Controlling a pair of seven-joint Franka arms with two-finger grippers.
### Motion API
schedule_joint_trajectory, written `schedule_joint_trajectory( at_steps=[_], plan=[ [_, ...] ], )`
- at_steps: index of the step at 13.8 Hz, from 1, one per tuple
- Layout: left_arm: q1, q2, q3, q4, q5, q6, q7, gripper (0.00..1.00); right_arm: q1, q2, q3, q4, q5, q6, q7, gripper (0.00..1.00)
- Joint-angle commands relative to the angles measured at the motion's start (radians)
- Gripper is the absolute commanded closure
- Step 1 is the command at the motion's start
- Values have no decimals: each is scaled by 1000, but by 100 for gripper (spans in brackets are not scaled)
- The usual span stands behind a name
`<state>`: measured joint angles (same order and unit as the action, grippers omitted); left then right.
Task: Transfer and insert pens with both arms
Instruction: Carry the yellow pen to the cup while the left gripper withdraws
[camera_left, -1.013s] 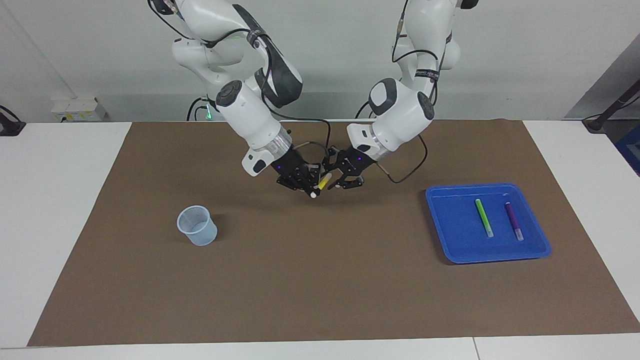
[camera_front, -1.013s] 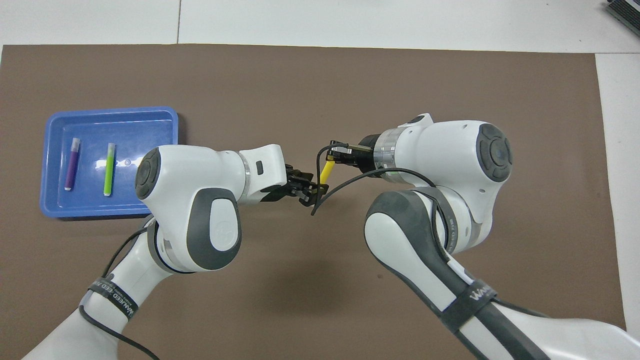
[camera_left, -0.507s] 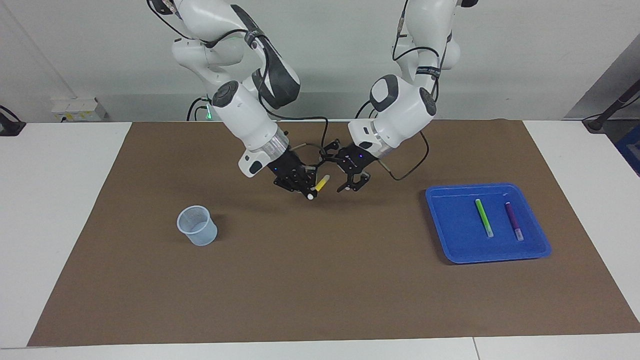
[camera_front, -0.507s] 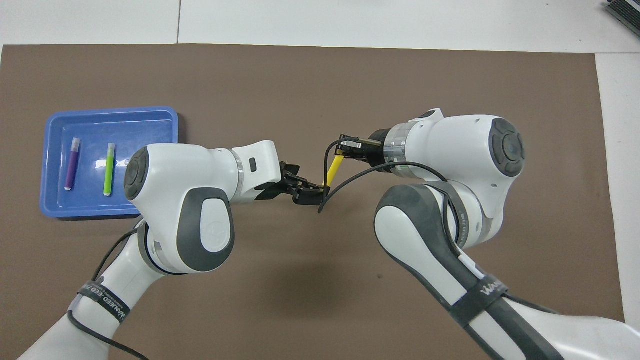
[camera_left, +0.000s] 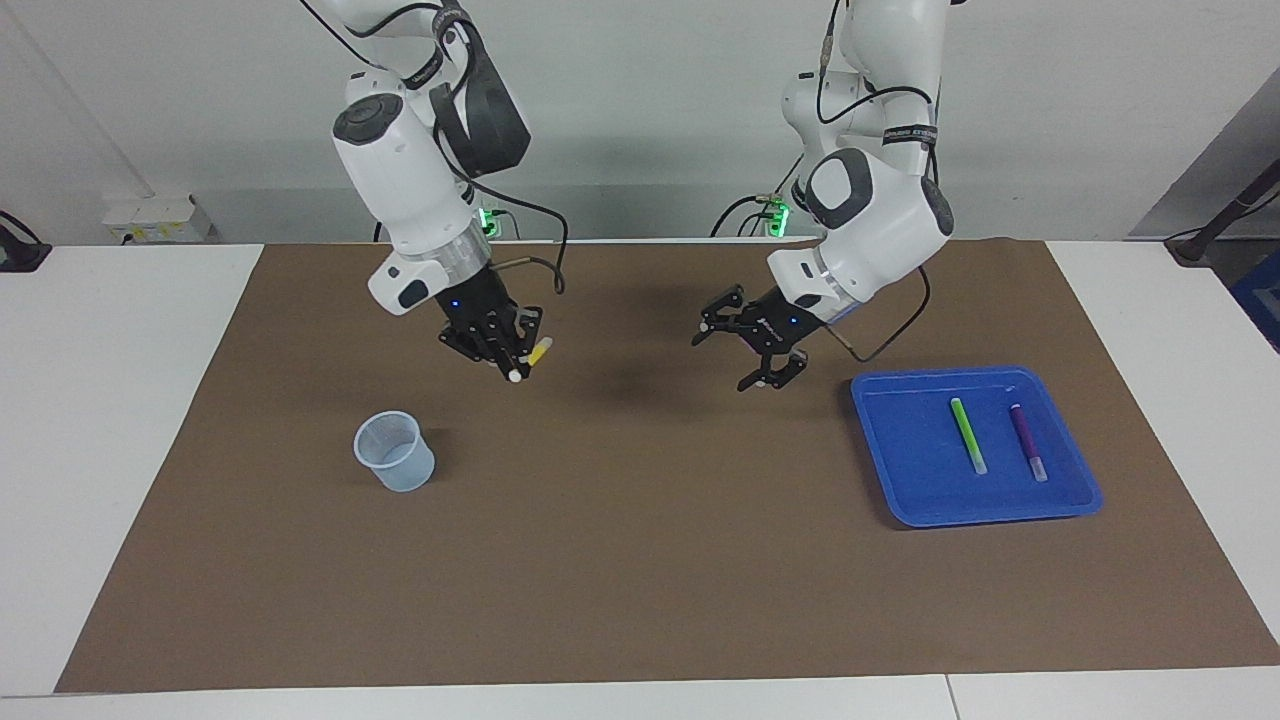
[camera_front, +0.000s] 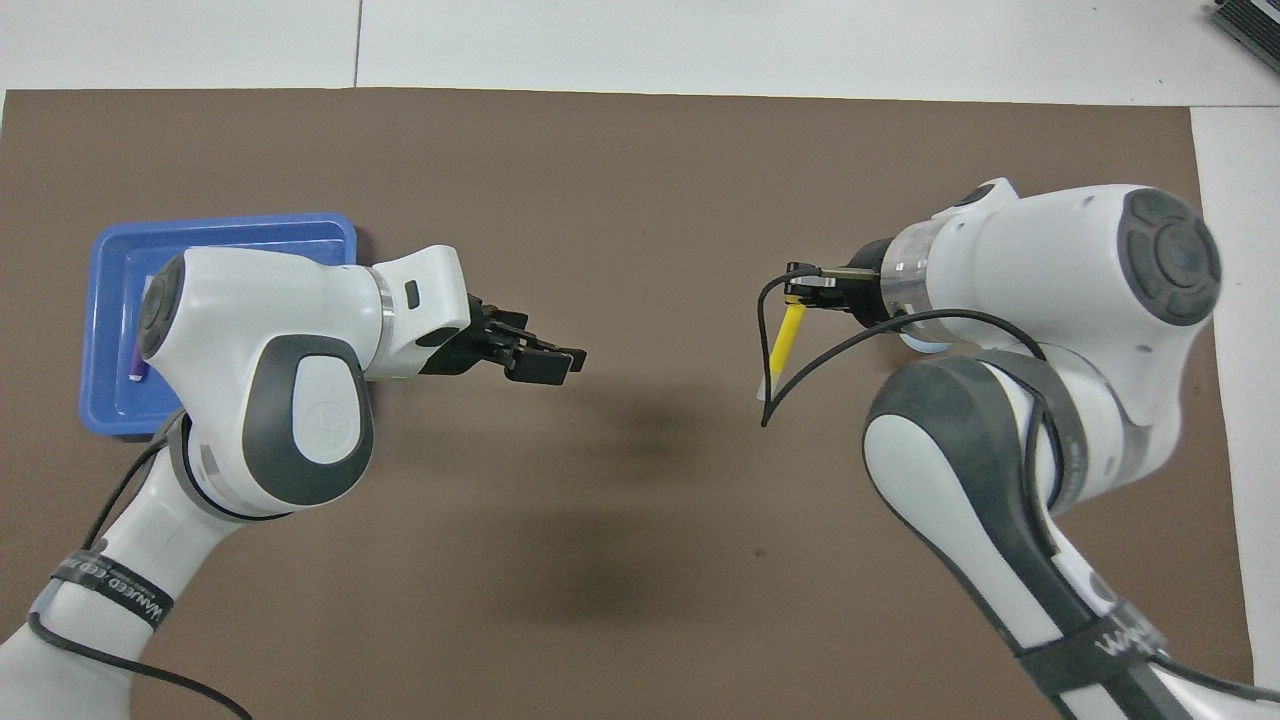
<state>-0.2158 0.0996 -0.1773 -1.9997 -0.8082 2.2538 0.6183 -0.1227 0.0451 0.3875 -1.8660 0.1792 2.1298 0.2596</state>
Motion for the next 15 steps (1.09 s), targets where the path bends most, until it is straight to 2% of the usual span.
schedule_joint_trajectory(
  at_steps=[1,4,7,11,15],
  plan=[
    [21,-26,4,10,55,-78,-156,0,-99,-53,10,-24,-65,-69,-153,100],
    [42,-35,5,96,355,-178,-368,0,-199,-47,11,-24,-92,-19,-357,100],
    [58,-28,5,185,547,-307,-485,0,-233,1,11,-28,-135,114,-411,100],
    [96,-37,7,197,609,-356,-477,0,-230,91,11,-13,-225,266,-405,100],
    [85,-37,5,193,610,-355,-476,0,-219,139,13,24,-247,306,-401,100]
  ],
)
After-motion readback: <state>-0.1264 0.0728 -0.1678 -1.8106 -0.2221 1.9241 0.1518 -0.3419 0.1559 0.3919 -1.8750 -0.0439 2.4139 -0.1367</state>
